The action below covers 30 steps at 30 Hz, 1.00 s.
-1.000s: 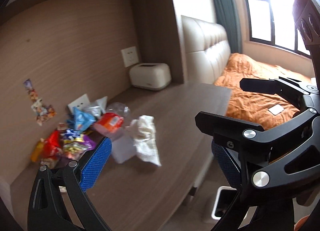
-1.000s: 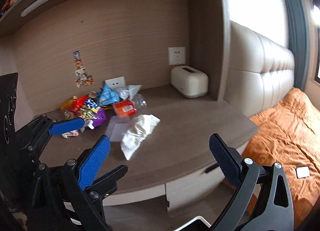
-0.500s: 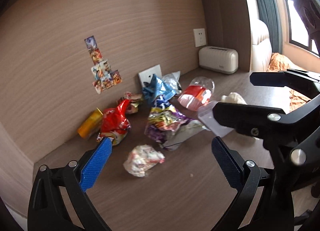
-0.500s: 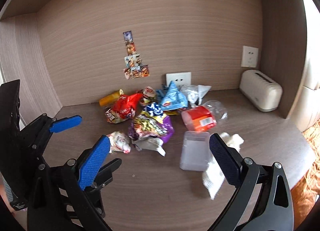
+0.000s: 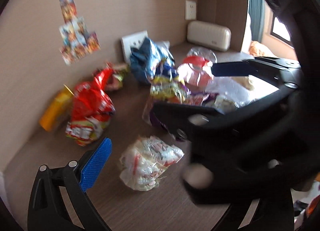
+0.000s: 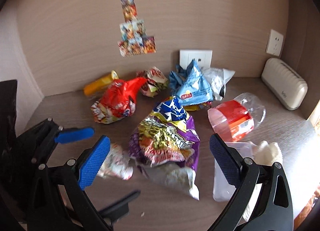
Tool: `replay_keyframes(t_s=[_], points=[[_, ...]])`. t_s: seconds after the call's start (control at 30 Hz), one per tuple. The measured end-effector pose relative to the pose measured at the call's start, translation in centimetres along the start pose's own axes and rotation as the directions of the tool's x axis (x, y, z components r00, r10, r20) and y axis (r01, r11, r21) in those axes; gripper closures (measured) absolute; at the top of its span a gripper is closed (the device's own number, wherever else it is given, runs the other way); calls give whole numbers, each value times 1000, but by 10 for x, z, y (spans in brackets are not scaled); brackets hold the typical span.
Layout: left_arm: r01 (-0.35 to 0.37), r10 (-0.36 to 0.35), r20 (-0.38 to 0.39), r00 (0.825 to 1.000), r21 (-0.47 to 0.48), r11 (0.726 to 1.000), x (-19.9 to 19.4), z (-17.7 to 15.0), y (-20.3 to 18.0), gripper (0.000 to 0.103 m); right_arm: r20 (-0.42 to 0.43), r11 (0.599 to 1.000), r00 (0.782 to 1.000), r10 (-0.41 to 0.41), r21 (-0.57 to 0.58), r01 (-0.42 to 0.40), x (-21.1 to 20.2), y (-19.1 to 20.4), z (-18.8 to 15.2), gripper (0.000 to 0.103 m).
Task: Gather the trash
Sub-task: 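Grasp the white crumpled wrapper with the left tool while the right tool grasps the purple snack bag, then carry the wrapper and purple snack bag with both tools to the bin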
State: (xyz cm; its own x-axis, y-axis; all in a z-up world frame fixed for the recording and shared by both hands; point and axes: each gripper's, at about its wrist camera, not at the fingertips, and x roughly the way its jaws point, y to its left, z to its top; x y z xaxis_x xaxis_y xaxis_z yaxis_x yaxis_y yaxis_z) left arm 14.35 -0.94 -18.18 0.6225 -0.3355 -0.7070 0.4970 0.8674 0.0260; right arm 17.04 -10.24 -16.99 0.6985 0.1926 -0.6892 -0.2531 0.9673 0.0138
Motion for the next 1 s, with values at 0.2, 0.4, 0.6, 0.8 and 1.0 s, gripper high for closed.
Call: replay_keyframes(t_s=[0.2, 0.4, 0.6, 0.8, 1.0], points=[[54, -56, -70, 996, -28, 998, 24, -1, 12, 40, -100, 999, 995, -24, 22, 26, 38, -4, -2, 4], [41, -42, -89, 995, -10, 999, 25, -2, 9, 42, -92, 999, 996, 19, 44, -15, 33, -7, -7, 36], [21, -23, -49, 999, -50, 999, -5, 10, 7, 42, 8, 996, 999, 50, 77, -50, -22, -19, 2, 47], [50, -49, 24, 999, -46, 998, -46, 33, -25, 42, 125, 994, 992, 13, 107, -27, -108, -50, -1, 47], [117, -119, 65, 991, 30, 993, -61, 51, -90, 42, 166, 986, 983, -81, 161, 54, -170, -94, -26, 47]])
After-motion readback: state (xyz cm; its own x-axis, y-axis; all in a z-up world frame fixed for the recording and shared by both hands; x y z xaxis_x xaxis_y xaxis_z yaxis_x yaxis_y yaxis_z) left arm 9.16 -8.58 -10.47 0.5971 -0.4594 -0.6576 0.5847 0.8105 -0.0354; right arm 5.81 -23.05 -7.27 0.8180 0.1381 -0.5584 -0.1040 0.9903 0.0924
